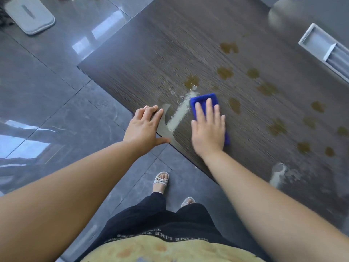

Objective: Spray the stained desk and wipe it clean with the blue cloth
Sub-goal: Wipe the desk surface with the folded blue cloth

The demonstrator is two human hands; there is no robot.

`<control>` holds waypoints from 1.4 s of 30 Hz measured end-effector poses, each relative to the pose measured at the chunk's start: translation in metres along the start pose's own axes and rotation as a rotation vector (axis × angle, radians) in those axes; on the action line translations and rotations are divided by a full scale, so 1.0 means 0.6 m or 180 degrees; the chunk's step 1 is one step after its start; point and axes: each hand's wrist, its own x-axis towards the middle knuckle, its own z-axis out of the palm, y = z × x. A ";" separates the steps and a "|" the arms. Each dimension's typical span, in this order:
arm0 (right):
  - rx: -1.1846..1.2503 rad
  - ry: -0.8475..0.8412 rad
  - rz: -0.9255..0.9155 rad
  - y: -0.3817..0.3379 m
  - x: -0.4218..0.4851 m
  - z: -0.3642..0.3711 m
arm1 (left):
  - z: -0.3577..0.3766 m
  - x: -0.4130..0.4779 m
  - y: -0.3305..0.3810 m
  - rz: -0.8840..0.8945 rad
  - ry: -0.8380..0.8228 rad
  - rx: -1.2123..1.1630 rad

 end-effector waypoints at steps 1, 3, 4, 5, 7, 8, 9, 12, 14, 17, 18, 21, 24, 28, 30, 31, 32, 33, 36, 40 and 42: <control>0.0051 0.0018 -0.0236 -0.024 -0.010 0.005 | -0.002 0.001 0.001 -0.0006 0.0009 -0.0058; 0.0063 -0.0056 -0.1158 -0.031 -0.045 0.015 | -0.009 0.001 -0.002 -0.0032 0.0039 -0.0252; 0.0016 -0.0159 -0.1579 -0.015 -0.062 0.016 | -0.014 0.001 -0.006 -0.0011 0.0044 -0.0338; -0.0015 -0.0247 -0.1858 0.009 -0.073 0.013 | -0.019 0.000 -0.011 0.0039 0.0028 -0.0399; -0.0065 -0.0193 -0.1946 0.063 -0.073 0.006 | -0.029 -0.001 -0.024 0.0151 -0.0059 -0.0519; -0.0089 -0.0109 -0.1761 0.084 -0.066 0.000 | -0.033 -0.001 -0.030 0.0186 -0.0094 -0.0598; -0.0076 -0.0085 -0.1451 0.095 -0.056 -0.006 | -0.036 0.000 -0.034 0.0199 -0.0096 -0.0682; 0.0071 -0.0070 -0.0307 0.057 -0.020 -0.008 | -0.042 0.010 -0.032 0.0056 0.0139 -0.0813; 0.0026 -0.0039 -0.0208 0.001 -0.023 -0.001 | -0.048 0.023 -0.025 -0.0018 0.0207 -0.0686; -0.0021 -0.0177 -0.1379 -0.009 -0.055 0.010 | -0.052 0.041 -0.024 -0.0135 0.0114 -0.0509; -0.0044 -0.0258 -0.1722 0.011 -0.061 0.011 | -0.052 0.045 -0.025 -0.0168 0.0005 -0.0430; -0.0068 -0.0355 -0.1936 0.068 -0.045 -0.005 | -0.057 0.050 -0.026 -0.0162 -0.0355 -0.0106; 0.0001 -0.0393 -0.1063 0.054 0.003 -0.021 | -0.066 0.054 -0.027 -0.0106 -0.0499 0.0148; -0.0009 -0.0196 -0.0267 -0.047 0.037 -0.005 | -0.072 0.060 -0.029 -0.0077 -0.0579 0.0298; 0.0044 -0.0203 -0.0936 -0.066 0.011 0.005 | -0.072 0.061 -0.033 0.0000 -0.0591 0.0342; 0.0020 -0.0249 -0.1447 -0.056 -0.007 0.009 | -0.071 0.061 -0.035 0.0028 -0.0587 0.0362; -0.0006 -0.0351 -0.1843 -0.036 -0.020 0.009 | -0.070 0.061 -0.038 0.0032 -0.0583 0.0348; -0.0013 -0.0417 -0.2098 -0.010 -0.027 0.006 | -0.068 0.061 -0.038 0.0022 -0.0581 0.0312; 0.0007 -0.0231 -0.1833 0.045 0.000 -0.010 | -0.064 0.059 -0.039 0.0030 -0.0546 0.0296; 0.0139 -0.0205 -0.0247 -0.014 0.070 -0.017 | -0.066 0.059 -0.040 0.0035 -0.0510 0.0327; 0.0141 -0.0213 -0.0134 -0.054 0.066 -0.011 | -0.066 0.059 -0.038 0.0029 -0.0515 0.0358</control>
